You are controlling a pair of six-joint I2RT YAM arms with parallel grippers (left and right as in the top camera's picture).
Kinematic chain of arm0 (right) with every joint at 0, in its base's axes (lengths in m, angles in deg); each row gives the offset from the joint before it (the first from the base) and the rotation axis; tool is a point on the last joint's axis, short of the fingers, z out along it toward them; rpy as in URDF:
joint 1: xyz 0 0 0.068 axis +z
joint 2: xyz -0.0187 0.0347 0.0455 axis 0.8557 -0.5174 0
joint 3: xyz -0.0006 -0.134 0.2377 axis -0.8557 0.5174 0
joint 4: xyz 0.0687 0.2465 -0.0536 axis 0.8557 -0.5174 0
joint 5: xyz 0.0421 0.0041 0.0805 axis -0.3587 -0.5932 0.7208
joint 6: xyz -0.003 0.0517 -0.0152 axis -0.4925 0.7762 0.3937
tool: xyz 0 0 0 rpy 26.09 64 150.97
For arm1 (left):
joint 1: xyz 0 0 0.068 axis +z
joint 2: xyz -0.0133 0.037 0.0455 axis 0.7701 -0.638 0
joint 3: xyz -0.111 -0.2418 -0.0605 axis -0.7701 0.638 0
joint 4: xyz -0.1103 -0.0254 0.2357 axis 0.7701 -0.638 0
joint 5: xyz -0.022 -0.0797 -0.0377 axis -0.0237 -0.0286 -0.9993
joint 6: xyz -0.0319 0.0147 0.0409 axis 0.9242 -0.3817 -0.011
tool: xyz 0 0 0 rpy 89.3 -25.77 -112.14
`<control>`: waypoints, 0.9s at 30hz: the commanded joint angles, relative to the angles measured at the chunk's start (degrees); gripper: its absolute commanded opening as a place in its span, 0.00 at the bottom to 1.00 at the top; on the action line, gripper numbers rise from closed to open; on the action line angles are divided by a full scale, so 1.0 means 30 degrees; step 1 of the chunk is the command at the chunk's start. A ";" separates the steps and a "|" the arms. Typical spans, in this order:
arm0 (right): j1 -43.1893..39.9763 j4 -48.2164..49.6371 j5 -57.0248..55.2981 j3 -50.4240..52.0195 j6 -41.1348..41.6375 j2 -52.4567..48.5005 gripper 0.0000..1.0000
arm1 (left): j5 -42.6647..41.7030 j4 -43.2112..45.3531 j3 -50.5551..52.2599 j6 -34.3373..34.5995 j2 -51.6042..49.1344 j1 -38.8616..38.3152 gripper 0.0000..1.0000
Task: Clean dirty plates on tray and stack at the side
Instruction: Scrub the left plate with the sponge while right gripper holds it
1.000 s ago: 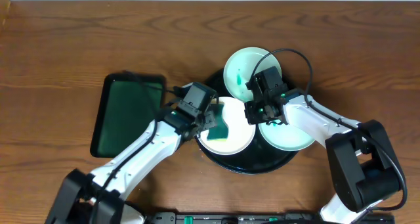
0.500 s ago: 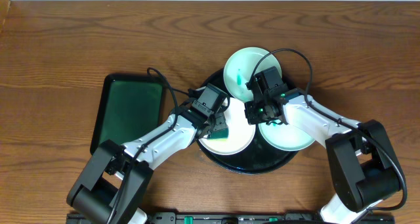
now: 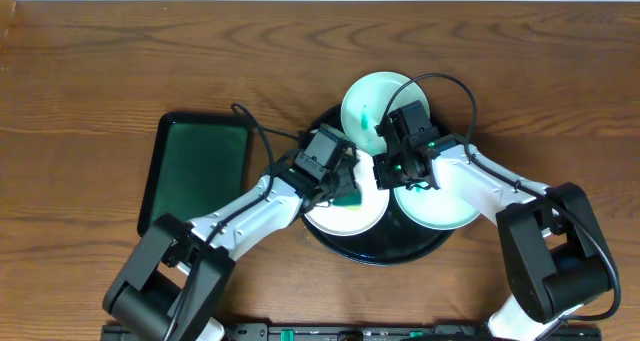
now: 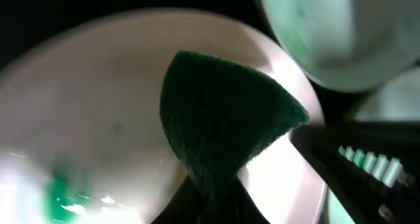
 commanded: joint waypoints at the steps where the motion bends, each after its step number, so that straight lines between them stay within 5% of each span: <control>1: 0.0146 0.0036 0.0284 -0.0211 0.0036 -0.0226 0.03 | 0.0852 -0.0801 -0.0117 0.0095 -0.0335 -0.0605 0.07; 11: 0.0146 -0.0044 0.0284 -0.0211 0.0036 -0.0226 0.01 | 0.8473 -0.5756 -0.0124 0.0087 -0.0692 0.0306 0.07; 19: 0.0146 -0.0379 0.0066 -0.0211 0.0015 -0.0226 0.01 | 1.0688 -0.5894 -0.0291 -0.0160 0.0933 0.1413 0.07; 23: 0.0146 -0.0372 0.0073 -0.0211 0.0029 -0.0226 0.01 | 0.9216 -0.5093 -0.0291 -0.0197 0.1865 0.1421 0.07; 27: 0.0146 -0.0321 0.0073 -0.0211 0.0029 -0.0226 0.01 | 0.4306 -0.2929 -0.0182 0.0051 0.1392 0.1333 0.07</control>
